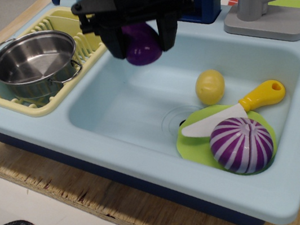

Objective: Put eggplant into pot or pan

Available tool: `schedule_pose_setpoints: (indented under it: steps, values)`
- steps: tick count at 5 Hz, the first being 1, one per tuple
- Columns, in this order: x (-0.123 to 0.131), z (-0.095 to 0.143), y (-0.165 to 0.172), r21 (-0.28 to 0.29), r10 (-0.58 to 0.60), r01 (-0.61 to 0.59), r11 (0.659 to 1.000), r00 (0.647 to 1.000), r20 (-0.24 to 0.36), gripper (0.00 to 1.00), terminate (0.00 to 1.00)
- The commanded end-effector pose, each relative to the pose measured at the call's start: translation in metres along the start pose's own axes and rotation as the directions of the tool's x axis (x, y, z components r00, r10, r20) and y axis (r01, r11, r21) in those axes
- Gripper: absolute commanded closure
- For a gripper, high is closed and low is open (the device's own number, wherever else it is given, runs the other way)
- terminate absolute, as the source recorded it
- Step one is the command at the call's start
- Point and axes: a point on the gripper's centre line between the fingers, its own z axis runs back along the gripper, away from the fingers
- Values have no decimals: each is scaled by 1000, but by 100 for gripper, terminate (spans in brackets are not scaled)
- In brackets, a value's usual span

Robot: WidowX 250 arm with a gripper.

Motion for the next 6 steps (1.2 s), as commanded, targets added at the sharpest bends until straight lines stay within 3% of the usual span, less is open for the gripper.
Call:
schedule_pose_setpoints:
  steps: [1,2,4,5,6]
  values:
    - [40,12,28,-1,82,-82,997,994,72,100,0]
    - [63,19,55,-7,142,-142,990,983,119,100,0]
    - [66,11,93,10,193,-194,981,979,73,100,0]
    - [72,0,98,29,201,-200,979,979,-27,0,0]
    - [72,0,98,29,201,-200,979,979,-27,0,0]
